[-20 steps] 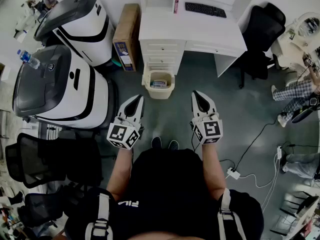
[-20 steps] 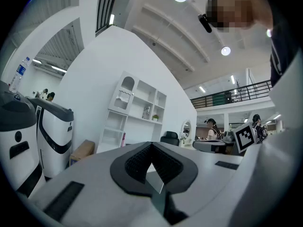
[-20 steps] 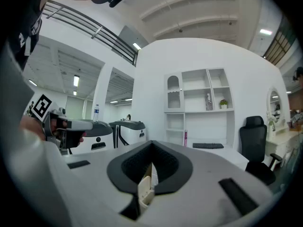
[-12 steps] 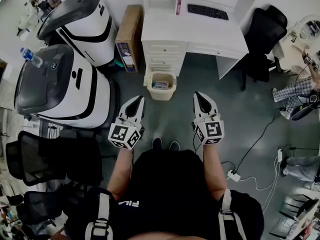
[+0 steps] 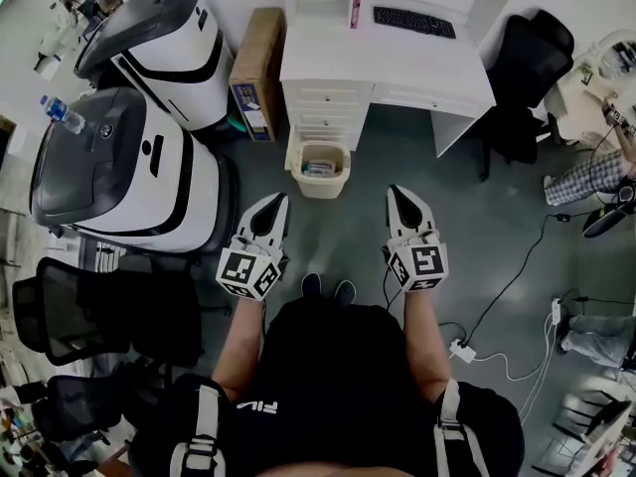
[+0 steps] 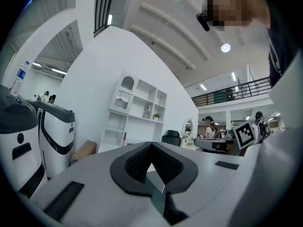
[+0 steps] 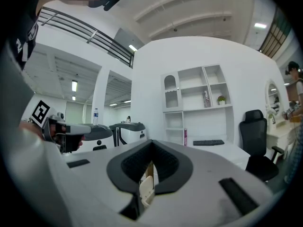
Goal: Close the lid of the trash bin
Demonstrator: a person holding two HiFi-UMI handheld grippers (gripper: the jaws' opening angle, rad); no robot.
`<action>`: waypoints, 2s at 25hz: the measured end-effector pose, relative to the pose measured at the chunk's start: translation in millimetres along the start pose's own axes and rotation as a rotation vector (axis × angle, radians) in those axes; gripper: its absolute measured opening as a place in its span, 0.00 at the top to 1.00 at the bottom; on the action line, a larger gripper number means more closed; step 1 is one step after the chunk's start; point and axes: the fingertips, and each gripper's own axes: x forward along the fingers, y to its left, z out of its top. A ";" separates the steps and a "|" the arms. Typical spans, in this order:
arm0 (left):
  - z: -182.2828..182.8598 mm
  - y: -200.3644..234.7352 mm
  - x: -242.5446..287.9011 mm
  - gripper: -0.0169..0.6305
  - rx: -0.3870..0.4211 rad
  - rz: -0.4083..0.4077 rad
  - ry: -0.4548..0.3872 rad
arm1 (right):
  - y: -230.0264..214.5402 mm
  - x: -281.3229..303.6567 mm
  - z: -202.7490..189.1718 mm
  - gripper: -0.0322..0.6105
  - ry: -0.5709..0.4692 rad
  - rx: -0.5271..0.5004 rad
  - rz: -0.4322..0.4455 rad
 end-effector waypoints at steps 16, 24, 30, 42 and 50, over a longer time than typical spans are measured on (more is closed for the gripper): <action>-17.9 -24.8 21.6 0.53 0.044 0.117 0.013 | -32.5 -9.8 -24.6 0.94 0.023 0.026 0.050; -18.3 -29.2 28.3 0.52 0.051 0.132 0.000 | -44.5 -14.2 -32.9 0.94 0.023 0.050 0.054; -33.2 -16.4 41.3 0.52 0.082 0.149 0.052 | -47.5 -3.8 -44.0 0.94 0.031 0.062 0.058; -61.3 64.2 103.3 0.52 0.069 0.146 0.094 | -60.5 73.7 -71.9 0.94 0.069 0.086 0.047; -104.0 142.6 168.5 0.52 0.031 0.133 0.159 | -65.2 163.6 -102.0 0.94 0.102 0.117 0.031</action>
